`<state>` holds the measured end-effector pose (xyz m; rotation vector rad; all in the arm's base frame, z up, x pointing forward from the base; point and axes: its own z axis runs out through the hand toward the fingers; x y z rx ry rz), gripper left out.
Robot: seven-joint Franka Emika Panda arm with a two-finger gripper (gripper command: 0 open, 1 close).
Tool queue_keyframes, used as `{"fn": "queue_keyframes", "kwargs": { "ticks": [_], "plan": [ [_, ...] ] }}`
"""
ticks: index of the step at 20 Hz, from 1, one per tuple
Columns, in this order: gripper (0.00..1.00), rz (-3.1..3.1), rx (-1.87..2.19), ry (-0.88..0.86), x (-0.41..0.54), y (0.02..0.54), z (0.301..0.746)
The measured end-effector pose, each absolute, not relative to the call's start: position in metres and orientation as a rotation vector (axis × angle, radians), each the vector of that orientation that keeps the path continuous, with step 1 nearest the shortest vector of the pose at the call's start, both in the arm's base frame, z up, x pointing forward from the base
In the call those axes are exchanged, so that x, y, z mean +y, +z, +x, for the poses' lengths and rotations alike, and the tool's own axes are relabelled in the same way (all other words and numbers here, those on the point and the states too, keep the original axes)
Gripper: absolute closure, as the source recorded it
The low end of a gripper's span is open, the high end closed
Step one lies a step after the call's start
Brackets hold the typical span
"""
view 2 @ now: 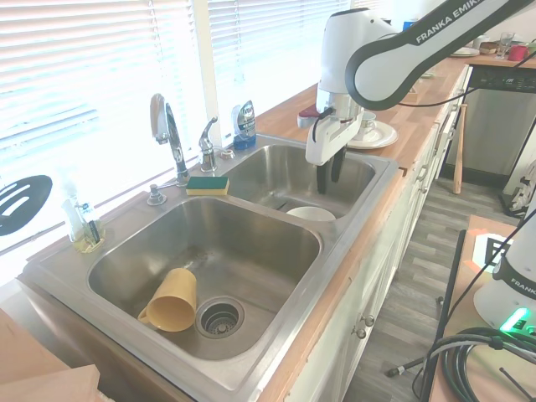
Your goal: Turn off the faucet
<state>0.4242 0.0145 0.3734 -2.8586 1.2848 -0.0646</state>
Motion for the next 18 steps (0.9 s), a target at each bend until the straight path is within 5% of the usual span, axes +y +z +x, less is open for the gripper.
{"fn": "queue_keyframes", "kwargs": {
  "ticks": [11, 18],
  "plan": [
    [1.00, -2.824, 1.335, -0.132, 0.003, 0.377, 0.429],
    [1.00, -2.752, 1.383, -0.267, 0.006, 0.388, 0.504]
  ]
}}
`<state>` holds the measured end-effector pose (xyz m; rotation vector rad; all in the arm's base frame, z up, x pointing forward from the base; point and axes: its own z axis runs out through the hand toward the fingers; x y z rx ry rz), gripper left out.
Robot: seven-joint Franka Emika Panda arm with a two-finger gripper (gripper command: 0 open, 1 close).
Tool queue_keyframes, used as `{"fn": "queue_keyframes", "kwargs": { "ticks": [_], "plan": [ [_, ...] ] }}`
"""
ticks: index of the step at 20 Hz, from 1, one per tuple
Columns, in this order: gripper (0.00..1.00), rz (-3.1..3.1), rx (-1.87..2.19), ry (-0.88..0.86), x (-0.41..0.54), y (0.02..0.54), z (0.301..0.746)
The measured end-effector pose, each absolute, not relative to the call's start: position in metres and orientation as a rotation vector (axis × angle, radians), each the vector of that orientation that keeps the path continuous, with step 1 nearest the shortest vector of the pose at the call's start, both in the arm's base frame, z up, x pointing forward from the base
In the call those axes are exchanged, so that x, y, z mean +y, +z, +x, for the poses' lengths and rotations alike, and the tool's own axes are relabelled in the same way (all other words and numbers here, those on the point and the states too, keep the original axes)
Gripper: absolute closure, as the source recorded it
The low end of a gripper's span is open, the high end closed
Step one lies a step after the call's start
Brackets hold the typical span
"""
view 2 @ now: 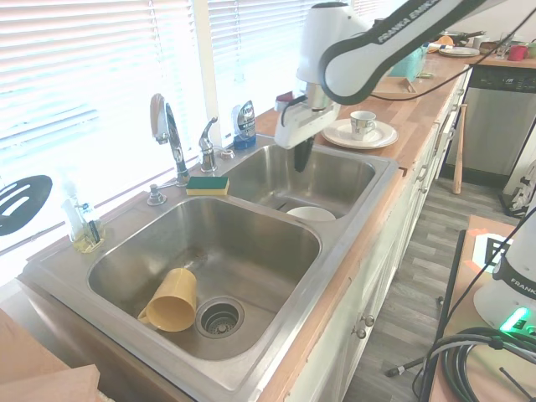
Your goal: Turn off the faucet
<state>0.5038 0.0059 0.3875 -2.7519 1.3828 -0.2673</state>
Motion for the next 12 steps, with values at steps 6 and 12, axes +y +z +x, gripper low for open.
{"fn": "queue_keyframes", "kwargs": {
  "ticks": [6, 12],
  "plan": [
    [1.00, -2.681, 1.422, -0.411, 0.018, 0.414, 0.603],
    [1.00, -2.562, 1.450, -0.582, 0.021, 0.437, 0.675]
  ]
}}
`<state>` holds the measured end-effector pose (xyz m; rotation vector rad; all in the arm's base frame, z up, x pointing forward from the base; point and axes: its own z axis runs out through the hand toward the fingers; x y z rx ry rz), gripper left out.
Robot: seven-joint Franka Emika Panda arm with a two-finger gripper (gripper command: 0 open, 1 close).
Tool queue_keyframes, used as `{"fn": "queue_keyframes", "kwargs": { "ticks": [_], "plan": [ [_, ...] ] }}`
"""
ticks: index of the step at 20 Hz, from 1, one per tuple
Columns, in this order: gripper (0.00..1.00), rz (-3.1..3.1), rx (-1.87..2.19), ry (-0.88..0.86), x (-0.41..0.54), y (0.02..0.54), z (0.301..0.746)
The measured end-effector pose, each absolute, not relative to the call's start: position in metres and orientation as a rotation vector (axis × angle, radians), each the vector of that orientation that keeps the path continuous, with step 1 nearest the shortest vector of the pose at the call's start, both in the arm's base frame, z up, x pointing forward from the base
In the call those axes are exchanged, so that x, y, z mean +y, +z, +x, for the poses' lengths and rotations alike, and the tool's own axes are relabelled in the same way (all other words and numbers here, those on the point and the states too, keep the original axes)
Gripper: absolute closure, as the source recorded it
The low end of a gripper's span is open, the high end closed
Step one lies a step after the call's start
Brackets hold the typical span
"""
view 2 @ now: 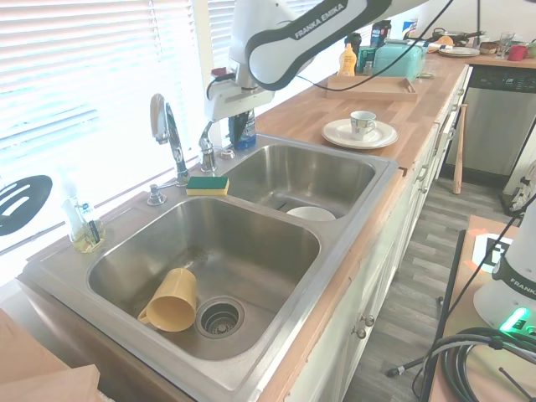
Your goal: Turn off the faucet
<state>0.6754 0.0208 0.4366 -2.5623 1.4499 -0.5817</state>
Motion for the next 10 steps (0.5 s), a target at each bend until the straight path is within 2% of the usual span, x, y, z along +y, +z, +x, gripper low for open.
{"fn": "queue_keyframes", "kwargs": {
  "ticks": [5, 10],
  "plan": [
    [1.00, -2.483, 1.462, -0.695, 0.015, 0.467, 0.706],
    [1.00, -2.466, 1.492, -0.715, 0.008, 0.471, 0.722]
  ]
}}
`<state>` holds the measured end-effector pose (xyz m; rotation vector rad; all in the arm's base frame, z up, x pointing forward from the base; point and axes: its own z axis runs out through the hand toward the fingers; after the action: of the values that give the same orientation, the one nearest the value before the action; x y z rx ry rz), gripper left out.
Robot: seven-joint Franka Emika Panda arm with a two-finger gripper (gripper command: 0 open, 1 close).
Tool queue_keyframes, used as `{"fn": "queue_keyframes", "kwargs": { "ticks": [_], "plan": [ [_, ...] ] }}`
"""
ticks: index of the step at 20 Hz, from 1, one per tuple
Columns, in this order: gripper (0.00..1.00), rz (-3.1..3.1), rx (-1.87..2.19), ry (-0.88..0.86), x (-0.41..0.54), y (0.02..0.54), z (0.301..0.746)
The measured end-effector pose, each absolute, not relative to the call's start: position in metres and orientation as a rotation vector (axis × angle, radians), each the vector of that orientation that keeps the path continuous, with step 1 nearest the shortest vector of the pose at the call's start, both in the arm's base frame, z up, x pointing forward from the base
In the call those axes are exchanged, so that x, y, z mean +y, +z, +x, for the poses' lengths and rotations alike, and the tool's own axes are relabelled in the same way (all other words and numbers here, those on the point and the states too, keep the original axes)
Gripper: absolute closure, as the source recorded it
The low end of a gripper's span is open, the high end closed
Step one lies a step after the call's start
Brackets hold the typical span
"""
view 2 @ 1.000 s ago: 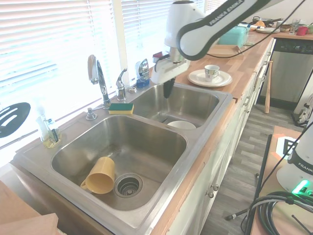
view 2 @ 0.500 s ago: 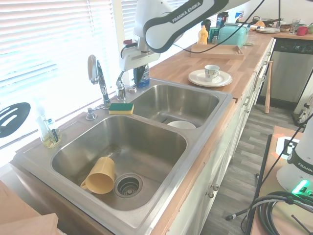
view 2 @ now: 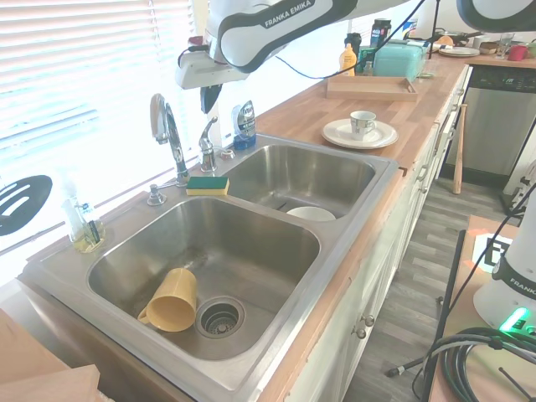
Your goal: Turn off the faucet
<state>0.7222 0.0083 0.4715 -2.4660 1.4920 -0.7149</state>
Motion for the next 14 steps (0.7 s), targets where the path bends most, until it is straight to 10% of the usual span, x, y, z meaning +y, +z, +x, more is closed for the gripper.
{"fn": "queue_keyframes", "kwargs": {
  "ticks": [14],
  "plan": [
    [1.00, -2.492, 1.547, -0.663, -0.002, 0.444, 0.722]
  ]
}}
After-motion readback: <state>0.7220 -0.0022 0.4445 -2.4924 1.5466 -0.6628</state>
